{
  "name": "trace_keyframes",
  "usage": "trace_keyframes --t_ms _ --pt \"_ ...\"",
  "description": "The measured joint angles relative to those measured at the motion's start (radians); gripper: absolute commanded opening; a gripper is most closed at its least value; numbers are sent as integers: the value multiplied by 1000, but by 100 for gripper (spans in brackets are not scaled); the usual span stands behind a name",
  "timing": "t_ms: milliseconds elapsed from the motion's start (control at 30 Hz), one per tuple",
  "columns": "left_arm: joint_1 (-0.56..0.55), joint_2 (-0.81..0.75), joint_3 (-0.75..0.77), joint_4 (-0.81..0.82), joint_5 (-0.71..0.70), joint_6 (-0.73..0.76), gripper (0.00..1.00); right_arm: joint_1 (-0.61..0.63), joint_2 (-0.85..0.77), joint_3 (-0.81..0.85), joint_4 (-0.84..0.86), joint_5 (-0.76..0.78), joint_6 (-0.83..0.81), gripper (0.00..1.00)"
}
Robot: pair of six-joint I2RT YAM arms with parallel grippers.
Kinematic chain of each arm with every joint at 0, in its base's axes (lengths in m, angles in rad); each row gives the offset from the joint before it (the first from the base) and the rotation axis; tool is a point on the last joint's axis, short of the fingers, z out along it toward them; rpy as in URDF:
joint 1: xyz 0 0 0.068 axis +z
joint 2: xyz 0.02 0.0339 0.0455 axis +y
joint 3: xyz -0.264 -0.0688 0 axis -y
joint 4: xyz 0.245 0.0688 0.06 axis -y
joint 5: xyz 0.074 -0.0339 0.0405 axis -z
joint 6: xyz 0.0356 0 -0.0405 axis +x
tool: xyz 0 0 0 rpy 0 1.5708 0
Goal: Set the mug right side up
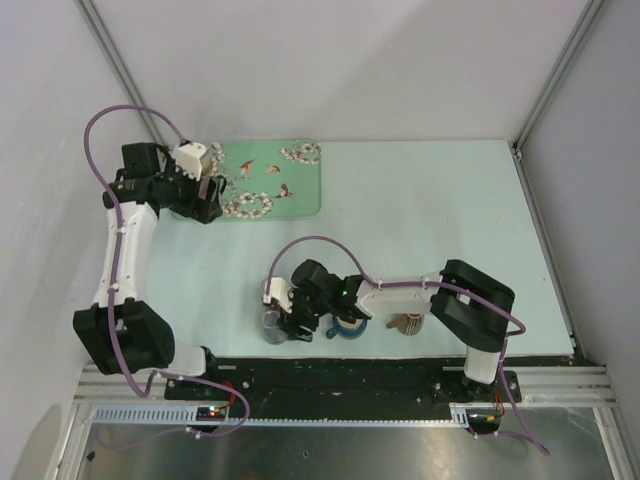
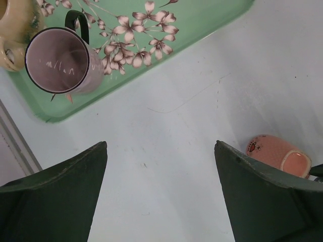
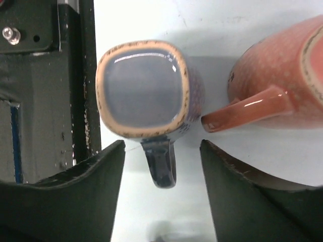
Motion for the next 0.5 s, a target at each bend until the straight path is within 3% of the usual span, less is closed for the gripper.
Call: trace_keyframes --t_ms 200,233,500 --pt "0 -6 -4 0 -10 -1 91 2 31 40 2 -16 -14 8" --pt "0 -6 -4 -1 -11 -2 90 2 35 54 -13 -17 -24 4" --pt "0 -19 -3 -17 21 -54 90 12 27 161 -202 -36 -55 0"
